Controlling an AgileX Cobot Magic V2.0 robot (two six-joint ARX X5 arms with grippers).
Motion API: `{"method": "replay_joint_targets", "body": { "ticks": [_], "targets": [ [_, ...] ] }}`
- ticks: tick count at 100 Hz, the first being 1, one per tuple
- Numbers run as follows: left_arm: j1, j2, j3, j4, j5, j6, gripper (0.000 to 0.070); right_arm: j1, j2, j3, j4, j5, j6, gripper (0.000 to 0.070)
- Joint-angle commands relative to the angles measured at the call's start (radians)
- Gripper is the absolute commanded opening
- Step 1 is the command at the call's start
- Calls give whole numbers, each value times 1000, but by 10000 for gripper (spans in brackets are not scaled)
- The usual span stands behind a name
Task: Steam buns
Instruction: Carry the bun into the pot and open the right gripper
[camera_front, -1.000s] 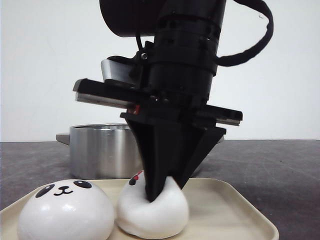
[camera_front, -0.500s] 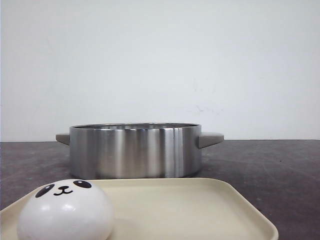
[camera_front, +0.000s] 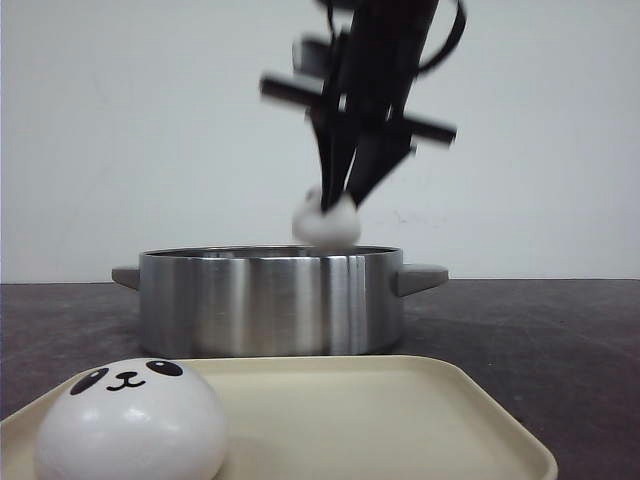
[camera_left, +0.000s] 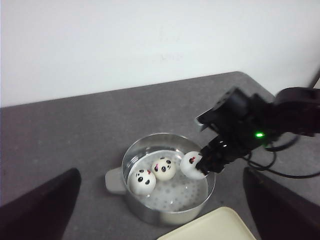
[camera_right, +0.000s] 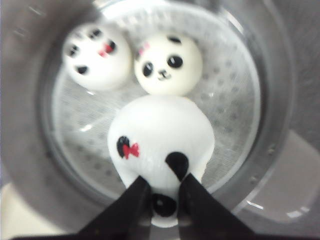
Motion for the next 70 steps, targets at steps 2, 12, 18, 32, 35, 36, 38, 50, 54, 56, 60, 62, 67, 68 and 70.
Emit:
{"method": "replay_joint_targets", "body": {
  "ticks": [2, 12, 18, 32, 35, 36, 38, 50, 54, 56, 60, 62, 67, 68, 70],
  "targets": [
    [-5, 8, 16, -2, -3, 6, 635, 10, 49, 16, 6, -3, -3, 10],
    [-5, 8, 15, -25, -3, 5, 635, 11, 89, 16, -2, -2, 17, 10],
    [-5, 8, 15, -42, -3, 5, 635, 11, 109, 16, -6, -2, 35, 14],
    [-5, 8, 15, -65, -4, 5, 635, 10, 121, 16, -16, -2, 48, 266],
    [-5, 8, 15, -66, -4, 5, 635, 11, 121, 16, -13, -2, 48, 360],
    [-5, 8, 15, -67, -4, 5, 635, 11, 121, 16, -13, -2, 47, 386],
    [-5, 8, 15, -66, -4, 5, 635, 11, 121, 16, -11, -2, 48, 438],
    [-5, 8, 15, -63, -5, 5, 635, 11, 119, 16, -17, -1, 48, 566],
    [-5, 8, 15, -64, -5, 5, 634, 11, 119, 16, -19, -1, 48, 566],
    [-5, 8, 15, -63, -5, 5, 634, 10, 118, 17, -21, 0, 48, 566],
    [-5, 9, 13, -60, -5, 2, 634, 9, 118, 20, -21, 1, 48, 566],
    [-5, 11, 10, -57, -5, 1, 634, 9, 117, 24, -23, 2, 48, 567],
    [-5, 14, -1, -53, -3, -8, 634, 9, 117, 39, -26, 6, 47, 566],
    [-5, 14, -3, -53, -3, -12, 634, 9, 117, 43, -26, 6, 47, 566],
    [-5, 14, -11, -53, -1, -22, 634, 9, 117, 52, -29, 6, 47, 566]
  ]
}}
